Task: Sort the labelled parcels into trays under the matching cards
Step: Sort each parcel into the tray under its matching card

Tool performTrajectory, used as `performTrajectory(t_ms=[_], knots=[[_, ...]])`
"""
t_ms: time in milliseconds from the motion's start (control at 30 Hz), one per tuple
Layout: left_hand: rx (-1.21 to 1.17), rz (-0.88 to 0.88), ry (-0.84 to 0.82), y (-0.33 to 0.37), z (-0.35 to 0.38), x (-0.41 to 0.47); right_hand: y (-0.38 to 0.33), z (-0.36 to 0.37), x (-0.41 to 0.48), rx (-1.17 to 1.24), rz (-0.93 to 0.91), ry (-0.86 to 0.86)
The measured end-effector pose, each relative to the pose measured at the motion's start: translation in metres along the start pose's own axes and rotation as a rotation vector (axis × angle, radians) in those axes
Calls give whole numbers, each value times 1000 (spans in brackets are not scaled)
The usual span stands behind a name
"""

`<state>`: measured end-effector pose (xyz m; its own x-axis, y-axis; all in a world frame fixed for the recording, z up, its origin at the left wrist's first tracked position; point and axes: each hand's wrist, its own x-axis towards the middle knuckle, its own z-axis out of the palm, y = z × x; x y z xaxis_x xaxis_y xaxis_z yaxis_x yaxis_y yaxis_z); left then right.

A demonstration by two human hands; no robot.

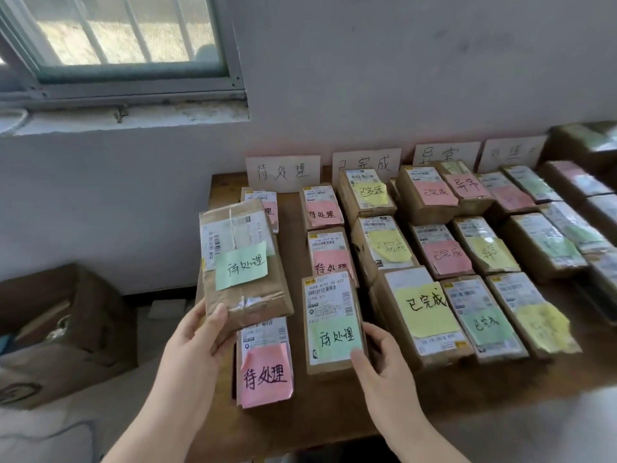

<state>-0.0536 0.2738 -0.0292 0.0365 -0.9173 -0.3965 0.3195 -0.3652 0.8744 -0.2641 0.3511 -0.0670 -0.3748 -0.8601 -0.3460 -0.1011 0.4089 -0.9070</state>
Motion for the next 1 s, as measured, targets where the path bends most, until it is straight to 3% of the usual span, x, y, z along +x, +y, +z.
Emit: performTrajectory(t_ms=[267,400,567,667,833,1000], knots=[[63,-34,-36,-4,0,4,11,7,-2,-38,30,44],[56,-49,-45,-6,-1,3,21,6,-3,-55,129,77],[39,-78,-47,-10,1,1,39,13,6,-234,159,45],[51,-87,-57,-13,0,0,40,15,9,-407,12,-3],[66,-90,-42,-20,-3,-2,42,22,8,-978,-405,-109],[79,-101,-31,-21,-9,-5,53,27,7,-1219,-540,-135]])
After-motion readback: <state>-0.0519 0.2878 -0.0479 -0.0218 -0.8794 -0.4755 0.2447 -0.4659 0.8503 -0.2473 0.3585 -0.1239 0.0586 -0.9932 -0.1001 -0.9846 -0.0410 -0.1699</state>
